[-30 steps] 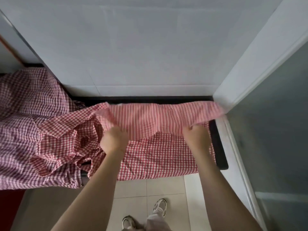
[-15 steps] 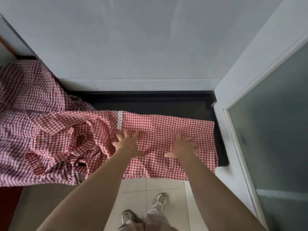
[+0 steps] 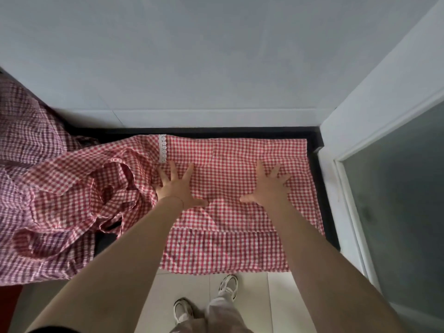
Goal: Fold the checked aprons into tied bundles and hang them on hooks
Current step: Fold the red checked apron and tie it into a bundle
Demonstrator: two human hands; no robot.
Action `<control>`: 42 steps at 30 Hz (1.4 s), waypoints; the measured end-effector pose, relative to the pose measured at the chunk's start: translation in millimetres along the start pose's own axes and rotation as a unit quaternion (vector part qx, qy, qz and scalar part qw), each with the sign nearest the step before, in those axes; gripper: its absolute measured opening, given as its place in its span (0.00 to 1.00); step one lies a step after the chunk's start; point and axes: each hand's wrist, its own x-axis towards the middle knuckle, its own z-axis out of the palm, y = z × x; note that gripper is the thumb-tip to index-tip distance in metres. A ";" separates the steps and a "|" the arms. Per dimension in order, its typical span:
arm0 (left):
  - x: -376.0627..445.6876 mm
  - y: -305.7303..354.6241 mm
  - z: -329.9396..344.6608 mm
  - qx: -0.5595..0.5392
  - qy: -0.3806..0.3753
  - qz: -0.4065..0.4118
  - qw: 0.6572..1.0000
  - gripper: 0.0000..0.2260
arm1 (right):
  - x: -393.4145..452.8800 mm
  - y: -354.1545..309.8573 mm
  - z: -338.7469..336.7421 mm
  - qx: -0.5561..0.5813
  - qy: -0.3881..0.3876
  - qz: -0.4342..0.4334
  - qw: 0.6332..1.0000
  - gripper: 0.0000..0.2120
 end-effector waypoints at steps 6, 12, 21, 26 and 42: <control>25.8 5.9 -18.6 -0.011 0.007 0.004 1.000 0.58 | 23.0 0.6 -12.1 -0.011 0.042 -0.007 0.999 0.62; 33.9 10.8 -28.5 -0.008 0.000 -0.003 1.000 0.55 | 18.8 -9.5 -17.2 -0.052 0.115 -0.004 0.992 0.56; -31.2 1.4 -5.5 -0.074 0.295 0.051 0.951 0.14 | -43.1 -57.8 25.2 -0.033 0.066 -0.162 0.984 0.43; -55.5 -32.0 -1.7 -0.153 0.379 -0.124 0.904 0.13 | -41.2 -37.1 26.2 -0.056 0.039 -0.119 0.991 0.50; -50.0 -157.9 14.7 -0.008 0.062 -0.051 0.997 0.29 | -89.8 -78.8 70.2 -0.081 0.075 -0.179 0.978 0.47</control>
